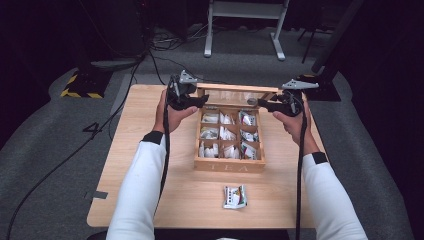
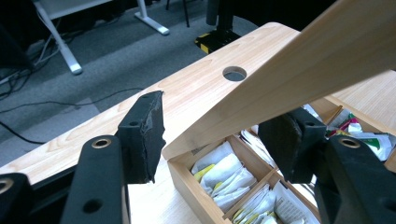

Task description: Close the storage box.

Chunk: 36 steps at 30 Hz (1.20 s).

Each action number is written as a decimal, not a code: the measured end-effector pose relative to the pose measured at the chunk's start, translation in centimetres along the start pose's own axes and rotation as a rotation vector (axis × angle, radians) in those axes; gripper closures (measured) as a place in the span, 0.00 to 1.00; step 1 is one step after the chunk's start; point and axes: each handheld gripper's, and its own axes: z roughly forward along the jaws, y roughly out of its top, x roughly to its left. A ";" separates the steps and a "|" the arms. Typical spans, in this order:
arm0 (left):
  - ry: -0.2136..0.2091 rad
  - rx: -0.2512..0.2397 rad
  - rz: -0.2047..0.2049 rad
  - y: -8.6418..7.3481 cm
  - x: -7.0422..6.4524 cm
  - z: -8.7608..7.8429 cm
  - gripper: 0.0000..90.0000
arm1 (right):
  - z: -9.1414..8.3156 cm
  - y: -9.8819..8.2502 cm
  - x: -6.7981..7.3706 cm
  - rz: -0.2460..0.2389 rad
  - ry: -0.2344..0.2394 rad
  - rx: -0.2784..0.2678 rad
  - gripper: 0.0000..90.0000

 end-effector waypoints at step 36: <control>-0.039 0.045 0.170 -1.9 -3.6 -2.9 0.45 | -3.3 -1.8 3.6 -0.111 0.013 0.021 0.43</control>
